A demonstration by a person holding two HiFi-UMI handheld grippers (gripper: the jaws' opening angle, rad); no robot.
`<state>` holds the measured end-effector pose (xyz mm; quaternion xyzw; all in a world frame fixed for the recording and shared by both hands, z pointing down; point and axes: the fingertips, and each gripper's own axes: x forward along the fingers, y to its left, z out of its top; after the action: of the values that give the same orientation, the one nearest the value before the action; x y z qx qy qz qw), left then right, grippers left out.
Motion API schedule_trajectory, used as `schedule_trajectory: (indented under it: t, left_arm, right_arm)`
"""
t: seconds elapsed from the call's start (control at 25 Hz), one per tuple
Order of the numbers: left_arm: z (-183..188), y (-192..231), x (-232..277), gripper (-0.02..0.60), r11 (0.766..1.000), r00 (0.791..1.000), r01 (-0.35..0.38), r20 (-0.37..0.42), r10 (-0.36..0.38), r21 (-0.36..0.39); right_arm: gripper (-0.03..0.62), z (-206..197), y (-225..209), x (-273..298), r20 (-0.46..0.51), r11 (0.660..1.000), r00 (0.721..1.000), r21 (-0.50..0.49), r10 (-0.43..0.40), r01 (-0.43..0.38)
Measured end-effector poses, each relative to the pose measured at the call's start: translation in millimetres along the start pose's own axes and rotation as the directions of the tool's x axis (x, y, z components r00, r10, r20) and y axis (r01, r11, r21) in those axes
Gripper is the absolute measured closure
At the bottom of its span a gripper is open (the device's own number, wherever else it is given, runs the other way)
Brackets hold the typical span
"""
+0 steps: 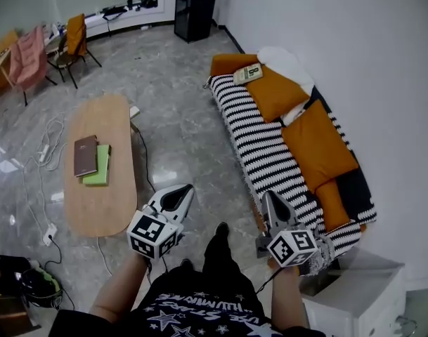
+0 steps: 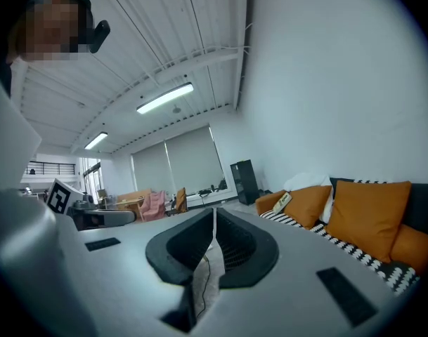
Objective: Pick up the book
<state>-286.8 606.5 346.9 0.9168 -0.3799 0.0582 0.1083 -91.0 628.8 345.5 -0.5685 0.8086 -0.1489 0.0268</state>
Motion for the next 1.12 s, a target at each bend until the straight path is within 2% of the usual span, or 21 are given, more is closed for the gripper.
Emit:
schedule_trajectory:
  t: [0.24, 0.44, 0.56, 0.68, 0.76, 0.88, 1.12]
  left_arm:
    - [7.1, 34.0, 49.5, 0.574, 0.998, 0.998, -0.06, -0.023, 0.06, -0.015]
    - [16.8, 46.0, 113.2, 0.575, 0.998, 0.996, -0.055, -0.065, 0.054, -0.009]
    - [26.9, 41.6, 156.3, 0.575, 0.999, 0.997, -0.024, -0.079, 0.021, -0.031]
    - [39.8, 43.8, 190.0, 0.574, 1.0, 0.997, -0.023, -0.079, 0.022, -0.009]
    - [46.6, 53.2, 205.8, 0.575, 0.999, 0.996, -0.053, -0.07, 0.051, -0.013]
    - [50.8, 61.9, 230.2, 0.574, 0.995, 0.996, -0.078, -0.053, 0.075, -0.062]
    - [51.4, 65.8, 256.5, 0.574, 0.996, 0.995, -0.081, -0.07, 0.078, -0.044]
  right_arm:
    - [0.566, 9.9, -39.9, 60.9, -0.022, 0.999, 0.999, -0.002, 0.046, -0.046]
    - [0.566, 21.7, -82.6, 115.2, -0.039, 0.997, 0.996, 0.024, 0.08, -0.079]
    - [0.565, 30.1, -114.8, 136.6, -0.049, 0.996, 0.995, 0.027, 0.087, -0.085]
    - [0.565, 36.5, -141.3, 154.9, -0.055, 0.996, 0.995, 0.047, 0.083, -0.08]
    - [0.566, 41.1, -152.5, 166.8, -0.056, 0.994, 0.994, 0.051, 0.097, -0.094]
    - [0.565, 47.9, -173.0, 183.4, -0.066, 0.993, 0.991, 0.034, 0.117, -0.115]
    - [0.565, 60.0, -198.0, 211.3, -0.086, 0.99, 0.987, 0.02, 0.139, -0.138]
